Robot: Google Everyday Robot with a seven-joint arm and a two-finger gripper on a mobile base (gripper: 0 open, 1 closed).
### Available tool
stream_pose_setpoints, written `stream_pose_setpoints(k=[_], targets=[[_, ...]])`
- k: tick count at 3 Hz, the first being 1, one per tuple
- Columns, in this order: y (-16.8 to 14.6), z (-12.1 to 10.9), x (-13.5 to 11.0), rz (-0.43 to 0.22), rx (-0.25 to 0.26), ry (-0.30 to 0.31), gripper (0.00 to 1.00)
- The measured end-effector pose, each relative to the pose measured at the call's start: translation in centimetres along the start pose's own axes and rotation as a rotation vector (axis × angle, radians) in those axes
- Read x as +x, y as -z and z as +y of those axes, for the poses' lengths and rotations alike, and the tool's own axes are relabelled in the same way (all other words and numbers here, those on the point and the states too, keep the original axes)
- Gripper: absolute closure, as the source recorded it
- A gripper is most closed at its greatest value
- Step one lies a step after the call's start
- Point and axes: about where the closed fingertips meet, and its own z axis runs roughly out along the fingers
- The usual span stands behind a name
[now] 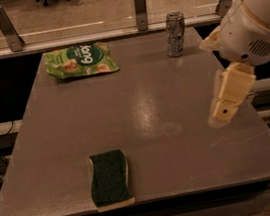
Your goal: Move sponge near green rice chip bag
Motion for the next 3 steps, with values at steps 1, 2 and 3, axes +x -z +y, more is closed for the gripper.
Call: stream_pose_setpoints(k=[1, 2, 3], targets=[[-3.9, 2.2, -4.4, -0.090, -0.060, 0.057, 0.00], [-7.3, 4.9, -7.9, -0.152, -0.135, 0.090, 0.00], [-7.6, 5.3, -8.3, -0.159, -0.144, 0.093, 0.00]])
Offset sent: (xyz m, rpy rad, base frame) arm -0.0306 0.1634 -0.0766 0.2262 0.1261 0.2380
